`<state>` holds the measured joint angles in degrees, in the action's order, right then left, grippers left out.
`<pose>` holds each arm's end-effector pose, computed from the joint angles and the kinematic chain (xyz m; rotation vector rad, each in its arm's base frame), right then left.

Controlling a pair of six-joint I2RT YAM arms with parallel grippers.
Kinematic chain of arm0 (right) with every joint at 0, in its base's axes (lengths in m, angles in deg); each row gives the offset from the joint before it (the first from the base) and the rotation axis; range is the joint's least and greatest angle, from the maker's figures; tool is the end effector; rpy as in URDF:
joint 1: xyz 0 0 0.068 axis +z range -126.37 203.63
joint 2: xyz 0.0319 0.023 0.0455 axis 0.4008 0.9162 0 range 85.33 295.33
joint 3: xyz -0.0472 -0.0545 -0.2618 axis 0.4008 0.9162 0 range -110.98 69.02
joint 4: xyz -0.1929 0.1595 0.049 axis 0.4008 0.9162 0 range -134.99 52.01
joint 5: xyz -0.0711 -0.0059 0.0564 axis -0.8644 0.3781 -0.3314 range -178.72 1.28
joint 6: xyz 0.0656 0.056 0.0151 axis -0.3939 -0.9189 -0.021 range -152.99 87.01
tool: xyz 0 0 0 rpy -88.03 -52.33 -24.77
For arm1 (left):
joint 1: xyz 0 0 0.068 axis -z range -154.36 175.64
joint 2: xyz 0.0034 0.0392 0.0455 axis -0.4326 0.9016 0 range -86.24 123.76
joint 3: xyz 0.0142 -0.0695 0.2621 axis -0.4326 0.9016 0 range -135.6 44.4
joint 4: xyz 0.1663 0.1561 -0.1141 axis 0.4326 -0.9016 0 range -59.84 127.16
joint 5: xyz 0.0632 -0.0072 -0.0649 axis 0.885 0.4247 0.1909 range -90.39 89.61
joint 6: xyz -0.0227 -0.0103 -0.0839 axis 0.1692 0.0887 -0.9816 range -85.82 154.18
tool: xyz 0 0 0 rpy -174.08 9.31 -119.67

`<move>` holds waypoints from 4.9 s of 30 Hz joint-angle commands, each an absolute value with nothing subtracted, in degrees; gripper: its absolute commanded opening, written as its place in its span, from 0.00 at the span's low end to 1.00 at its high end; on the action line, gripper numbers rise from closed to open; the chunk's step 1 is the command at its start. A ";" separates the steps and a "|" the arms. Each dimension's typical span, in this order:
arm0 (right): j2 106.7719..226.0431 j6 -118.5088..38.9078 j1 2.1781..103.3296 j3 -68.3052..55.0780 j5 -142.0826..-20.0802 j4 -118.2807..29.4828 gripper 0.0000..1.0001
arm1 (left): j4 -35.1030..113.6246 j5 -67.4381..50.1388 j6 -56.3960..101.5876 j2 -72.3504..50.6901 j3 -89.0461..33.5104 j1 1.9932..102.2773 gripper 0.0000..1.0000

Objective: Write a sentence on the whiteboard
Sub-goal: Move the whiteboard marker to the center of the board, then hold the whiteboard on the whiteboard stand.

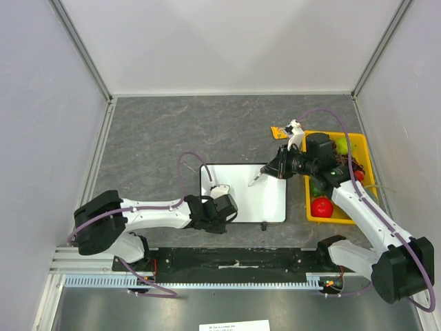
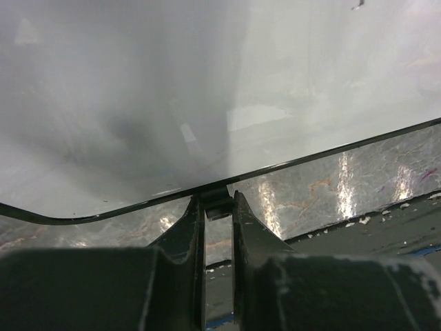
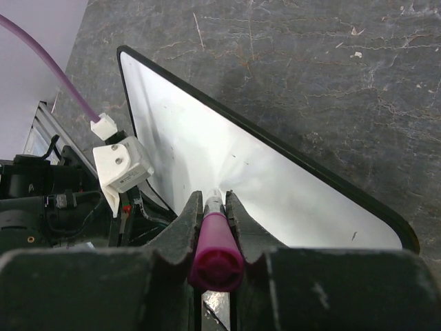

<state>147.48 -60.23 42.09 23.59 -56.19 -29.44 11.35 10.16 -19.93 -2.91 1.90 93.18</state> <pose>0.2340 0.1220 0.2602 -0.1842 2.2177 1.0612 0.1157 -0.2427 0.1262 0.2707 2.7473 -0.3742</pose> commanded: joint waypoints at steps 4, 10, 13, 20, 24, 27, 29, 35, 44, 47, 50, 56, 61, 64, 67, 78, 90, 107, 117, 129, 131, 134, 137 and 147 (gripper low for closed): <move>145.71 -60.58 41.91 23.93 -55.32 -30.40 0.00 | 3.76 8.31 -28.40 1.12 -1.56 97.09 0.03; 144.65 -60.85 42.00 23.67 -54.36 -30.14 0.00 | 3.76 9.01 -28.14 -0.89 -1.57 97.88 0.39; 143.78 -61.02 41.91 23.32 -52.87 -30.14 0.00 | 3.67 9.45 -27.18 -3.35 -1.57 97.88 0.60; 140.88 -61.11 41.82 23.40 -53.13 -29.35 0.00 | 2.36 11.21 -24.19 -9.41 -2.88 97.97 0.77; 139.91 -61.46 41.91 23.93 -53.30 -28.91 0.00 | 1.48 12.70 -20.85 -12.31 -4.64 97.53 0.81; 139.30 -61.64 41.91 24.11 -53.48 -28.30 0.00 | 1.12 12.97 -16.99 -14.16 -6.39 96.13 0.85; 138.94 -61.81 41.91 23.93 -53.48 -28.21 0.00 | 1.03 11.84 -13.83 -14.95 -8.06 94.03 0.85; 138.33 -61.64 41.91 23.23 -53.04 -27.94 0.00 | 1.21 4.45 -3.19 -16.45 -13.16 84.01 0.85; 138.68 -61.20 41.91 22.62 -52.60 -28.30 0.00 | 3.76 -4.16 5.26 -19.44 -15.63 68.54 0.85; 139.11 -61.29 41.91 22.26 -52.60 -29.00 0.00 | 4.37 -5.13 5.87 -20.49 -14.75 64.59 0.86; 139.55 -61.29 41.82 21.91 -52.51 -29.44 0.00 | 5.43 -6.62 6.66 -22.07 -13.35 61.07 0.87; 140.26 -61.37 41.82 21.47 -51.81 -30.84 0.00 | 10.25 -13.55 7.46 -27.34 -7.90 52.55 0.90; 140.44 -61.20 42.00 21.03 -51.46 -31.72 0.00 | 15.17 -22.52 6.40 -30.07 -2.98 45.34 0.90; 140.87 -61.37 42.00 20.33 -51.19 -31.90 0.00 | 18.78 -27.36 5.96 -30.69 -0.34 41.99 0.91; 140.96 -61.29 41.91 19.72 -52.15 -31.99 0.00 | 21.86 -30.52 5.96 -29.82 1.59 39.09 0.91; 137.63 -62.95 42.00 20.06 -57.25 -30.76 0.00 | 27.59 -40.82 7.36 -27.00 3.27 36.53 0.90; 122.24 -63.05 41.91 23.50 -66.49 -20.05 0.00 | 28.99 -42.41 4.47 -38.07 10.12 36.45 0.92; 122.68 -55.22 41.91 19.79 -61.66 -14.92 0.00 | 29.94 -40.04 4.30 -36.84 14.15 36.53 0.91; 123.91 -57.95 42.00 21.91 -50.93 -26.89 0.00 | 56.30 -47.06 -2.91 -34.74 27.00 36.45 0.91; 127.16 -60.23 42.00 27.53 -48.38 -35.06 0.00 | 69.42 -48.55 -4.41 -26.38 29.20 36.45 0.90; 128.04 -60.76 42.00 28.23 -47.68 -36.29 0.00 | 69.32 -47.85 -3.97 -26.12 29.90 36.45 0.90; 128.74 -61.37 42.08 29.03 -49.60 -37.78 0.00 | 70.11 -47.76 -3.71 -24.89 30.51 36.45 0.90; 129.80 -63.39 42.87 29.99 -50.40 -41.47 0.00 | 72.13 -48.37 -3.97 -23.49 30.86 36.45 0.89; 135.33 -64.89 51.92 29.47 -58.74 -49.03 0.00 | 79.69 -48.20 -4.23 -21.55 32.19 36.45 0.90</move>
